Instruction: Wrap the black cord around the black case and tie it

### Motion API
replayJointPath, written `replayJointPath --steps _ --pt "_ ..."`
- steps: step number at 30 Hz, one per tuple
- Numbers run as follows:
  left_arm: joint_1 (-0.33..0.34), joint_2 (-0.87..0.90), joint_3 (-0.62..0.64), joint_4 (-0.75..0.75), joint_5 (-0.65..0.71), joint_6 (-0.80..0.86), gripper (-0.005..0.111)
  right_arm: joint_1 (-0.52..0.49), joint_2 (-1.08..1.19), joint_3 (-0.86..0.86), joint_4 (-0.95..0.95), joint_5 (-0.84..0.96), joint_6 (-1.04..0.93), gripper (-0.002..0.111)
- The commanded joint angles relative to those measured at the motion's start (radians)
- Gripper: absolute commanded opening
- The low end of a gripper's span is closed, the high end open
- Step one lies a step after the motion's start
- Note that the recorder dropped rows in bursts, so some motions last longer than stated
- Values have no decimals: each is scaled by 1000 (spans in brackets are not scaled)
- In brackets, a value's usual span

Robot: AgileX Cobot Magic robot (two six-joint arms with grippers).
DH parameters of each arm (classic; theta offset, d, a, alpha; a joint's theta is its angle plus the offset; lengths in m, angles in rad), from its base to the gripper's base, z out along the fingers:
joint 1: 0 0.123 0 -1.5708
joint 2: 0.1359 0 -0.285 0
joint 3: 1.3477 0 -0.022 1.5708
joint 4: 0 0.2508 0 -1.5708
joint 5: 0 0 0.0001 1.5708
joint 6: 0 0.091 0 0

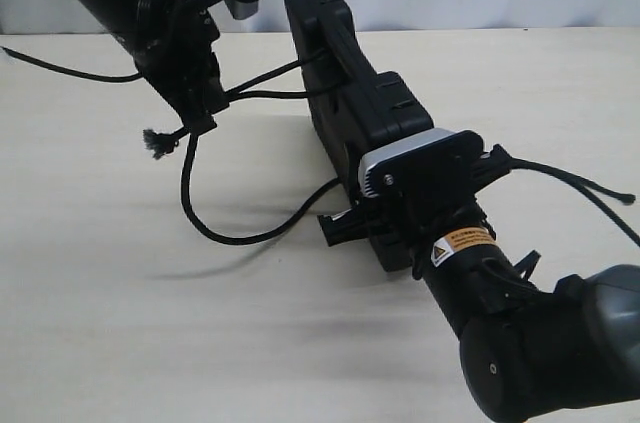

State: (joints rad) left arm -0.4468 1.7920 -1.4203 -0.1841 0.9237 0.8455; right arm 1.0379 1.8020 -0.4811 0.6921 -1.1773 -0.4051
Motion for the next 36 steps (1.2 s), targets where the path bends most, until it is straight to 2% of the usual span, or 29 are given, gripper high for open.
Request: replayJointPath --steps 1,9,22,29,36 --pt "-7 6 -12 16 9 -21 0 -3 -15 -2 -61 -44 8 4" --pt "-13 50 -26 -11 -27 -36 0 -3 -15 -2 -91 -44 8 4" --pt "-106 67 -162 -11 -59 -43 0 -3 -15 -2 -106 -44 8 4" --pt "-147 104 -164 -9 -145 -61 0 -3 -15 -2 -106 -44 1 4" --pt "-147 105 -164 -11 -188 -68 0 -3 -15 -2 -106 -44 1 4"
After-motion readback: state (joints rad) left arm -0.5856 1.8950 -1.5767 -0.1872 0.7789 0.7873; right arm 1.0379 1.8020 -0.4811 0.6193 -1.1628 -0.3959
